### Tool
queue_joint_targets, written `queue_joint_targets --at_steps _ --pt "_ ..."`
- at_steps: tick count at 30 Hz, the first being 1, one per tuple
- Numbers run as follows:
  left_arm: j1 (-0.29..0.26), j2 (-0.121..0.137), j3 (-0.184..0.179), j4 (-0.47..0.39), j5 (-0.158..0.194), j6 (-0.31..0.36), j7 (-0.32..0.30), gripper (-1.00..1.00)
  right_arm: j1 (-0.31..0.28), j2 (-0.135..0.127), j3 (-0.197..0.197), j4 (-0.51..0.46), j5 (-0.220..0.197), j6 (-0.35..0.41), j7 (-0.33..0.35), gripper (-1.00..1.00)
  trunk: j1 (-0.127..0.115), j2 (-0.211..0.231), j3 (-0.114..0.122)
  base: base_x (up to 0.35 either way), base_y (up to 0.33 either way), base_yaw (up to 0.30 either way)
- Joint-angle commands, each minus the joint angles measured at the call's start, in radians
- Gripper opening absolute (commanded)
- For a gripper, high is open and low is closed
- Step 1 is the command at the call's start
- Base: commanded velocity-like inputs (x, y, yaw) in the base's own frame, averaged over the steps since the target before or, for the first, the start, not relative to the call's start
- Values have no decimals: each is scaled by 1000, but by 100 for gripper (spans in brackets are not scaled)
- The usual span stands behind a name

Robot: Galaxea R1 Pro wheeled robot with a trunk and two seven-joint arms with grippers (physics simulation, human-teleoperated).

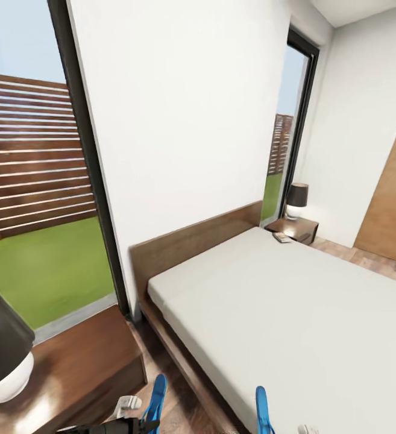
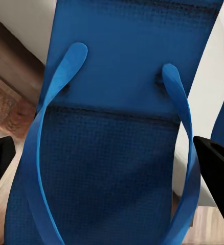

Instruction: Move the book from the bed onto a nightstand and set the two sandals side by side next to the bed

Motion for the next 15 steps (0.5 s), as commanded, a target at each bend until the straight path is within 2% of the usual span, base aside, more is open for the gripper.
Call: queue_joint_targets --at_steps 1,15 --pt "0 1 -6 -1 10 10 -2 -100 -1 0 7 0 -10 8 3 -100 1 -2 -1 0 0 -289" --pt "0 -1 -7 -1 10 10 -2 -100 -1 -12 7 -1 -10 8 2 -100 1 -2 -1 0 0 -289"
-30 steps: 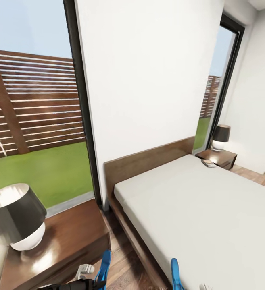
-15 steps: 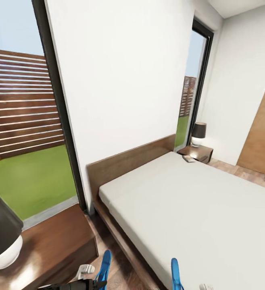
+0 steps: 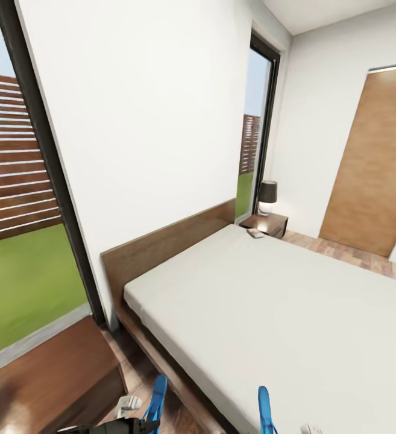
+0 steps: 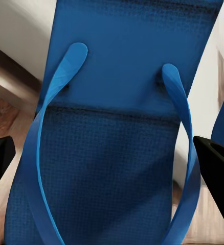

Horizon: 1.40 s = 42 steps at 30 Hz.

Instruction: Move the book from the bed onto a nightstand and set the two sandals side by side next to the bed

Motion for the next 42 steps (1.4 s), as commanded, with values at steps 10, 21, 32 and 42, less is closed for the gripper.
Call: queue_joint_targets --at_steps 10,21,32,42 --pt "0 -2 -5 -1 12 10 -2 -100 -1 -1 7 0 -10 8 2 -100 1 -2 -1 0 0 -289" --pt "0 -2 -5 -1 10 10 -2 -100 -1 -1 7 0 -10 8 2 -100 1 -2 -1 0 0 -295" --pt "0 -2 -5 -1 10 10 -2 -100 -1 -1 7 0 -10 8 2 -100 1 -2 -1 0 0 -300" --pt "0 -2 -5 -1 10 10 -2 -100 -1 0 7 0 -10 8 2 -100 1 -2 -1 0 0 -300"
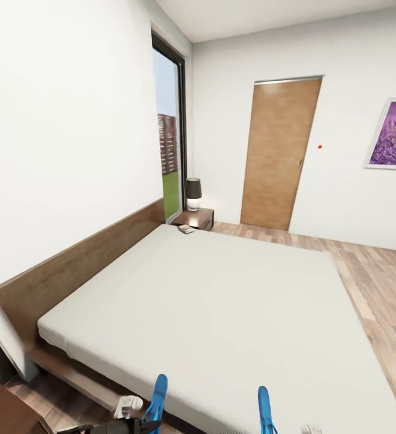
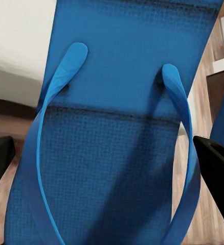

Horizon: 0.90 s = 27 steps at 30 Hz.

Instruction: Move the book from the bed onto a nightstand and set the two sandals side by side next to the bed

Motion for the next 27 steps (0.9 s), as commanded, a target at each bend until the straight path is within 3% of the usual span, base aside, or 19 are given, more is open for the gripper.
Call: queue_joint_targets --at_steps 1,27 --pt "0 1 -5 -1 10 10 -2 -100 -1 0 7 0 -10 8 2 -100 1 -2 -1 0 0 -300" --pt "0 0 -5 34 7 9 -2 -100 -1 -1 7 0 -10 8 2 -100 1 -2 -1 0 0 -300"
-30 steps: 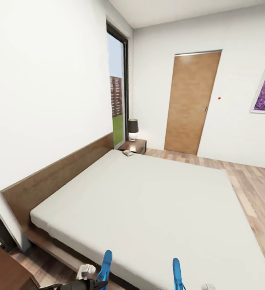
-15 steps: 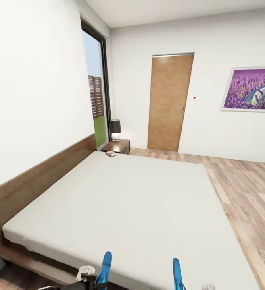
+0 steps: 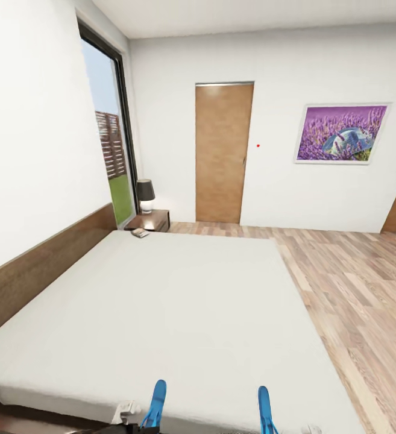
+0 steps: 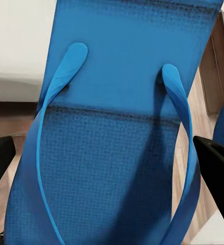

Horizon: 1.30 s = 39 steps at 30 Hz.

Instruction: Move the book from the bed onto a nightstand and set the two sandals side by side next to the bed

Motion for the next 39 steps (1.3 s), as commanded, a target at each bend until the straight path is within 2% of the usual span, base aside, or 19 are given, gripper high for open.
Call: queue_joint_targets --at_steps 1,29,39 --pt "0 1 -6 -1 10 10 -2 -100 -1 0 7 0 -10 8 2 -100 1 -2 -1 0 0 -300" --pt "0 0 -6 -1 10 10 -2 -100 -1 0 7 0 -10 8 2 -100 1 -2 -1 0 0 -300" --pt "0 -8 -6 -1 10 10 -2 -100 -1 0 7 0 -10 8 2 -100 1 -2 -1 0 0 -300"
